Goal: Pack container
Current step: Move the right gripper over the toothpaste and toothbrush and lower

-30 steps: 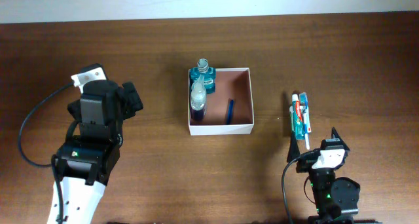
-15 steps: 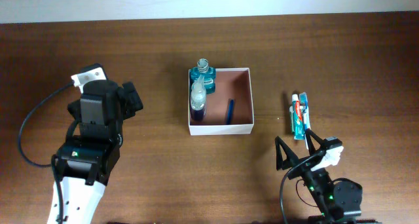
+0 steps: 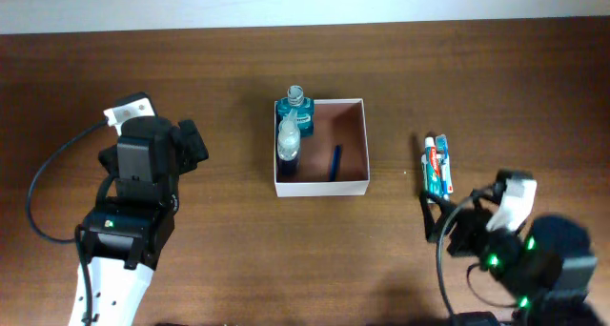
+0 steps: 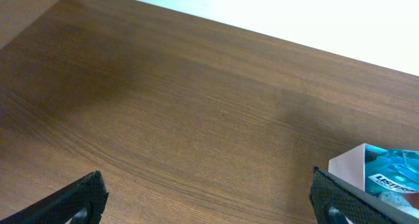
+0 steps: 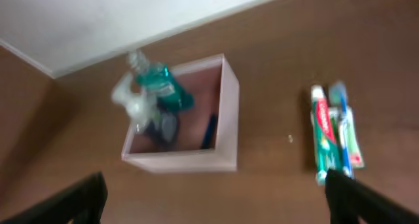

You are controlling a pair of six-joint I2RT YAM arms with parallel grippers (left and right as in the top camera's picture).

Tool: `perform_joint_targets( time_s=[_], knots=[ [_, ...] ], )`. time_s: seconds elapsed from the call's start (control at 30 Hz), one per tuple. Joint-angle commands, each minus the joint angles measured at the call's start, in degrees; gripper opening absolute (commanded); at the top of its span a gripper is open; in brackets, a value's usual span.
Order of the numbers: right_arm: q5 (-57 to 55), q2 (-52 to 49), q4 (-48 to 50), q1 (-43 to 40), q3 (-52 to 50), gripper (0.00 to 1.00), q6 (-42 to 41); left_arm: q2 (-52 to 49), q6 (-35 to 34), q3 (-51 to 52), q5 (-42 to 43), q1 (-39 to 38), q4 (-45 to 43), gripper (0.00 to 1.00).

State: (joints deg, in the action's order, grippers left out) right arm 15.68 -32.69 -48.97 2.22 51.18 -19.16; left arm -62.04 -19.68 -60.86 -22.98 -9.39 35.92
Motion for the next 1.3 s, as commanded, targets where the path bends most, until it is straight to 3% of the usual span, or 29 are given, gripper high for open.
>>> perform_joint_targets(
  time_s=[0.0,0.23,0.5,0.63,0.83,0.97,1.03,1.07,1.27],
  knots=[
    [-3.1,-8.72,-3.76,-0.37,7.15,0.98,6.27,-0.26,0.44,-0.31,-0.61,0.31,-0.07,0.99],
    [-16.94,-25.4,-7.8,-0.37,9.49,0.99,6.93,-0.26,0.46,-0.31,-0.61,0.31,-0.07,0.99],
    [-17.66,-38.58,-6.95,-0.37,9.49,0.98,7.56,-0.26,0.46,-0.31,-0.59,0.31,-0.07,0.99],
    [-17.7,-44.11,-6.56,-0.37,9.49,0.89,8.48,-0.26,0.44,-0.31,-0.61,0.31,-0.07,0.99],
    [-17.73,-52.04,-3.67,-0.37,9.49,0.67,11.13,-0.26,0.46,-0.31,-0.61,0.31,-0.07,0.99],
    [-17.92,-52.68,-1.77,-0.37,9.49,0.58,11.43,-0.26,0.44,-0.31,-0.61,0.31,-0.07,0.99],
    [-18.51,-52.65,-0.48,-0.37,9.49,0.41,11.43,-0.26,0.46,-0.31,-0.61,0.31,-0.07,1.0],
    [-19.12,-52.65,0.0,-0.37,9.49,0.38,11.43,-0.26,0.46,-0.31,-0.61,0.31,-0.07,0.99],
    [-20.09,-52.68,2.25,-0.37,9.49,0.37,11.41,-0.26,0.46,-0.31,-0.61,0.31,-0.07,0.99]
  ],
)
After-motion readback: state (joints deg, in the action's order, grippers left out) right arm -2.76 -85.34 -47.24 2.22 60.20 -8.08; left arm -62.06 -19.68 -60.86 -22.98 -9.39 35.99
